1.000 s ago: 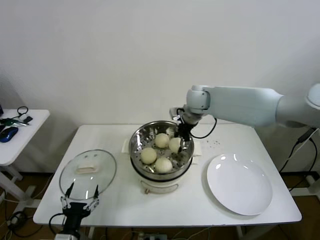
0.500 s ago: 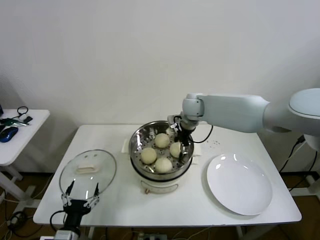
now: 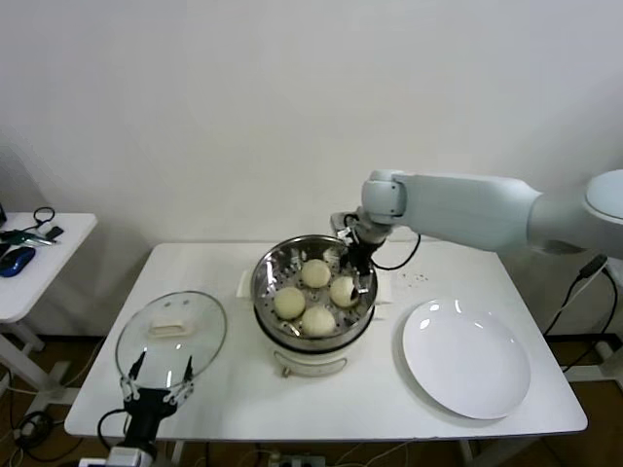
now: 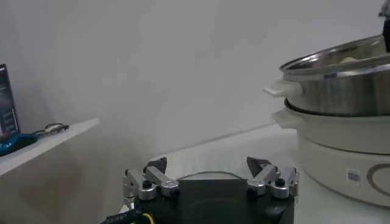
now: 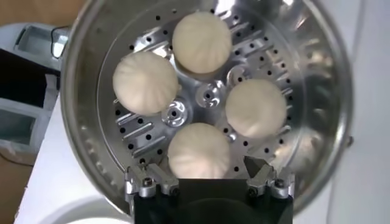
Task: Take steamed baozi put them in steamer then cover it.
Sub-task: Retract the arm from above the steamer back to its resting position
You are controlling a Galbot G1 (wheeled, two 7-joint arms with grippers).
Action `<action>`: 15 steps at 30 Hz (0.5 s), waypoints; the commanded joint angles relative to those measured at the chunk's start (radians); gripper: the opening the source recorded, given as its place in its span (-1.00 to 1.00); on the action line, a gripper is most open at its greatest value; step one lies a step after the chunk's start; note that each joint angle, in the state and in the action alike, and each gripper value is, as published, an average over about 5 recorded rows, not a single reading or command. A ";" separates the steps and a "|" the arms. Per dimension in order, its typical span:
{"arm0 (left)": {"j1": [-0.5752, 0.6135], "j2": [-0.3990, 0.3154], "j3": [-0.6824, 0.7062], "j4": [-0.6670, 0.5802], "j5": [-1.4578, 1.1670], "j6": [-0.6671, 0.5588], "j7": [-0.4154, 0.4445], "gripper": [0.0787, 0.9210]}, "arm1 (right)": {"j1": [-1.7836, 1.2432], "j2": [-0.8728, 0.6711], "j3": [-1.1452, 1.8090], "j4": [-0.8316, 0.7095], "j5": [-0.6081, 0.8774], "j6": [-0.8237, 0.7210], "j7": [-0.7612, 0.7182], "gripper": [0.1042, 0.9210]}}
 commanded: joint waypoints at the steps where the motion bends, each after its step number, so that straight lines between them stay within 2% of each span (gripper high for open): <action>1: 0.003 0.004 -0.002 -0.001 0.005 0.007 0.000 0.77 | 0.064 -0.137 0.064 0.070 0.046 0.067 0.069 0.76; 8: 0.009 -0.011 0.002 -0.007 0.039 0.012 -0.003 0.77 | 0.015 -0.321 0.170 0.184 0.022 0.181 0.288 0.76; 15: 0.027 -0.015 0.004 -0.024 0.056 -0.003 -0.020 0.77 | -0.248 -0.546 0.423 0.325 0.082 0.277 0.507 0.76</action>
